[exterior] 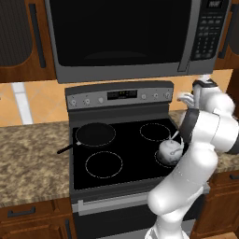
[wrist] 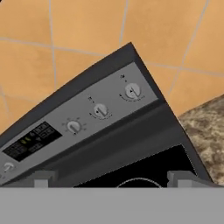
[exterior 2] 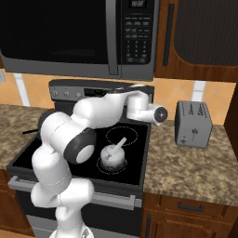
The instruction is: Pick the kettle from the counter and place it on a stove burner. Then turn the burner on.
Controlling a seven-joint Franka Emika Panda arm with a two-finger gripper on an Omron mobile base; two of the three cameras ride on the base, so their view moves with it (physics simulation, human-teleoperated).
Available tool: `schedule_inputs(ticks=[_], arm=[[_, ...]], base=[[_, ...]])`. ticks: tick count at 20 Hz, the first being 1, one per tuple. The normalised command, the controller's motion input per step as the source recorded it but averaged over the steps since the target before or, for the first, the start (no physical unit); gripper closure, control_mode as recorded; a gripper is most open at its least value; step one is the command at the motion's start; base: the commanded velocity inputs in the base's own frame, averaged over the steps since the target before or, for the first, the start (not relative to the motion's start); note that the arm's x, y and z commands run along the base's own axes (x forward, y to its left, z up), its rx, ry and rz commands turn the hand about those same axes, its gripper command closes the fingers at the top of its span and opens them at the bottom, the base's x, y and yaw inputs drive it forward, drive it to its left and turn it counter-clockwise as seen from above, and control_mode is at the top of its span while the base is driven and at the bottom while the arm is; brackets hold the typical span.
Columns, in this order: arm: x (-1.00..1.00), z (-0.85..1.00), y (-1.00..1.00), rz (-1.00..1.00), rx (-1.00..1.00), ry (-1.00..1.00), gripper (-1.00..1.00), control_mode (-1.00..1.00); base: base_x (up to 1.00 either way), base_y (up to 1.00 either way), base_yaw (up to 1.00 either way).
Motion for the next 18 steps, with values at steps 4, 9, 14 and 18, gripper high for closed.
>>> schedule_inputs(ticks=[4,9,14,18], arm=[[0.62,-0.01,0.00,0.00,0.00,0.00,-1.00,-1.00],[0.66,0.00,0.00,0.00,0.00,0.00,-1.00,-1.00],[0.60,-0.07,0.00,0.00,-0.03,0.00,-1.00,-1.00],[0.39,-0.24,0.09,0.02,-0.22,0.00,-1.00,-1.00]], base=[[0.00,0.00,0.00],[0.00,0.00,0.00],[0.00,0.00,0.00],[0.00,0.00,0.00]])
